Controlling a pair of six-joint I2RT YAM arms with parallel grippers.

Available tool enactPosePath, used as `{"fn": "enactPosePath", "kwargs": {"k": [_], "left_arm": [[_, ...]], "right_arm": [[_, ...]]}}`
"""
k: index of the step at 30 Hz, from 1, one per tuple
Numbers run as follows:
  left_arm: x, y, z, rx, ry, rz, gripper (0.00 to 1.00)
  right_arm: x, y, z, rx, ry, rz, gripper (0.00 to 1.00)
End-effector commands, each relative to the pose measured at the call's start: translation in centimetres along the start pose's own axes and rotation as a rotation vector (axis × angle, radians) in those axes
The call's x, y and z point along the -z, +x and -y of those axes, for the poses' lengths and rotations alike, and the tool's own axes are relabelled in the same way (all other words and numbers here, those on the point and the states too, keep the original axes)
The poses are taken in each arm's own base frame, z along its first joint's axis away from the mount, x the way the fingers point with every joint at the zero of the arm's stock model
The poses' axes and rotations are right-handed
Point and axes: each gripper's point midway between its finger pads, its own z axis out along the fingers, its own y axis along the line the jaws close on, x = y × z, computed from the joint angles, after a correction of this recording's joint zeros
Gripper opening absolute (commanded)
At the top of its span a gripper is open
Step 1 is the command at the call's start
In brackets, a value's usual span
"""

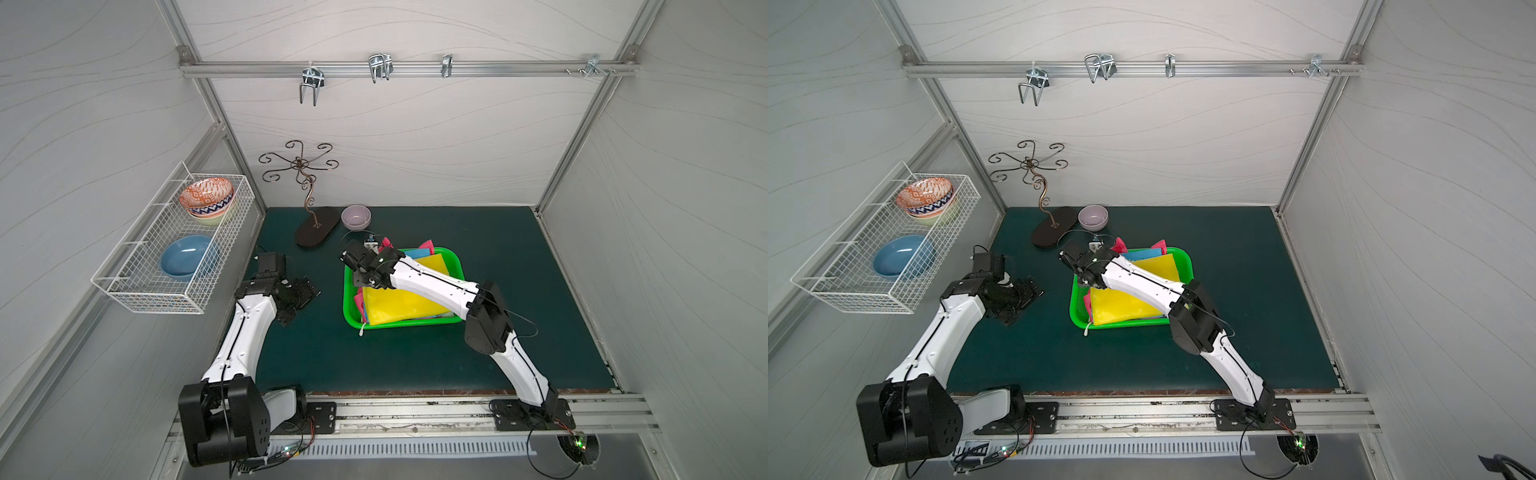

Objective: Put the folded raincoat in the basket
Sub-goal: Adjust the raincoat in the basket, then reset both arms

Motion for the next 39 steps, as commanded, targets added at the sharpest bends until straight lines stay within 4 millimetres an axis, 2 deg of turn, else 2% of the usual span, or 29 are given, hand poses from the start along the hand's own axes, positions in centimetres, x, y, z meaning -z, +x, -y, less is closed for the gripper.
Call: {"fn": "enactPosePath", "kwargs": {"k": [1,3,5,7,9,13,15,17,19,21,24,26,29,32,34,37,39], "left_arm": [[1.2,-1.9,2.8,-0.086,0.112,0.063,0.98],[1.4,-2.4,3.2,-0.107,0.132,0.091,0.99],[1.6,-3.1,3.3,-0.111,0.128,0.135,0.99],[1.9,-4.0,3.6,-0.124,0.139,0.187,0.99],[2.5,-5.4,3.7,-0.158,0.123,0.258,0.99],[4.1,-8.1,4.4,-0.314,0.086,0.404,0.99],[4.5,-8.8,4.6,-0.358,0.091,0.475,0.99],[4.4,-9.6,4.0,-0.392,0.056,0.579,0.99],[3.7,-10.1,3.1,-0.455,-0.001,0.670,0.99],[2.3,-9.8,3.3,-0.566,0.005,0.733,0.99],[-0.2,-8.1,4.0,-0.739,0.047,0.777,1.00],[-1.2,-7.6,4.3,-0.782,0.067,0.802,1.00],[-2.2,-7.1,5.6,-0.829,0.148,0.806,1.00],[-3.5,-7.1,6.2,-0.839,0.187,0.798,1.00],[-4.8,-7.4,5.9,-0.815,0.182,0.768,1.00],[-5.7,-8.0,6.3,-0.794,0.203,0.705,1.00],[-5.7,-8.2,6.9,-0.758,0.246,0.718,1.00]], "right_arm": [[6.2,-4.0,-2.8,-0.035,-0.275,0.038,0.72],[8.3,-4.6,-3.3,-0.042,-0.440,0.012,0.79],[11.2,-5.6,-2.7,-0.031,-0.586,0.027,0.98],[13.7,-6.3,-1.1,0.006,-0.654,0.067,0.99],[15.5,-7.2,1.8,0.023,-0.642,0.124,0.99],[18.8,-8.2,10.1,0.075,-0.536,0.294,0.99],[20.5,-7.5,13.6,0.212,-0.480,0.428,0.99],[21.3,-6.3,17.5,0.367,-0.320,0.599,0.99],[21.5,-6.2,21.8,0.386,-0.152,0.748,0.99],[20.3,-5.4,26.1,0.357,-0.030,0.788,0.99],[17.7,-4.3,31.9,0.257,0.159,0.720,0.99],[16.2,-3.3,35.7,0.197,0.295,0.698,0.99],[14.0,-1.8,39.5,0.153,0.387,0.697,0.99],[11.5,-0.1,41.6,0.076,0.254,0.694,0.99],[10.6,0.6,42.3,0.054,0.168,0.742,0.99],[9.1,0.7,42.9,0.025,0.091,0.749,0.99],[7.4,0.7,42.2,0.063,0.050,0.703,0.99]]}}
